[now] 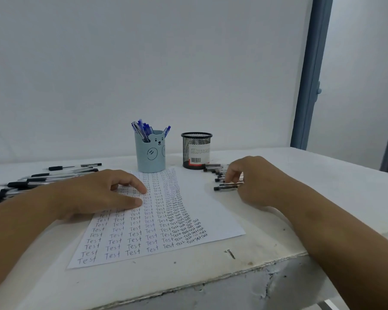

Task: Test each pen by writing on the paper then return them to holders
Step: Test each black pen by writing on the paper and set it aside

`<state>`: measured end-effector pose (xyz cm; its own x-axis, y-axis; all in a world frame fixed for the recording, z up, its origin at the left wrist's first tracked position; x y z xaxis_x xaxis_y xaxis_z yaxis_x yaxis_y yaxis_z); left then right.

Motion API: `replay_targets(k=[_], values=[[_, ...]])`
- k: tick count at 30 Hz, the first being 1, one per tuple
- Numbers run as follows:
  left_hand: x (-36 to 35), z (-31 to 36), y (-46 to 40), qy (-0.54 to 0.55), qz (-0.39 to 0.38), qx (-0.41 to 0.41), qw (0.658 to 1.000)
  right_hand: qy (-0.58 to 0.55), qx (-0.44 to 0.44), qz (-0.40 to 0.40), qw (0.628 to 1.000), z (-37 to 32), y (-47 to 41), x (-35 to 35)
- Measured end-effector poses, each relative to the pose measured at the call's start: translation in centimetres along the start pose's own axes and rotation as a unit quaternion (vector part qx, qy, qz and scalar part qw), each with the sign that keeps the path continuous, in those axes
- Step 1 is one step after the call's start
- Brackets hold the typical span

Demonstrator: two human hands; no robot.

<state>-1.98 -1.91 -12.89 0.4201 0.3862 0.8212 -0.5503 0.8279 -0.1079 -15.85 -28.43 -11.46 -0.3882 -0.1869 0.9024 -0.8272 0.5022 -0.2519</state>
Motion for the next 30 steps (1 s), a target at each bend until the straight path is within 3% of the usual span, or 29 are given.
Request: replay_targets(k=[8,11,15,19,25,30], values=[[0.7,-0.6,-0.3,0.017,0.029,-0.001,0.999,-0.028,0.102,0.054,0.993,-4.7,1.4,0.8],[2.0,-0.4,-0.2,0.024,0.096,-0.03,0.995,-0.019,0.167,0.019,0.986,-8.3,2.0,0.6],[4.7,-0.3,0.4,-0.051,0.193,-0.055,0.978,0.037,0.244,-0.042,0.968,-13.3,2.5,-1.0],[6.4,-2.6,1.4,-0.076,0.192,0.006,0.979,0.037,0.289,-0.088,0.953,-17.0,2.0,-3.5],[7.7,-4.9,2.5,-0.131,0.154,0.082,0.976,-0.035,0.289,-0.101,0.951,-17.0,1.0,-7.2],[8.1,-5.4,3.0,-0.133,0.131,0.091,0.978,-0.064,0.287,-0.092,0.951,-16.6,0.8,-7.3]])
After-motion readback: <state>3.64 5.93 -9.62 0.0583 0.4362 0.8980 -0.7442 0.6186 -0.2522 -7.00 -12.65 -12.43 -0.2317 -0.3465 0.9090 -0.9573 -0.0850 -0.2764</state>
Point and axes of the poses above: each hand's wrist, its own y-axis away from the middle knuckle, its own x-axis out of the back of the hand, z = x × y, the point moved 6 cm from there along -y, towards the middle knuckle, and after that the axes turned 11 degrees about -x, right-handed, at the moved point
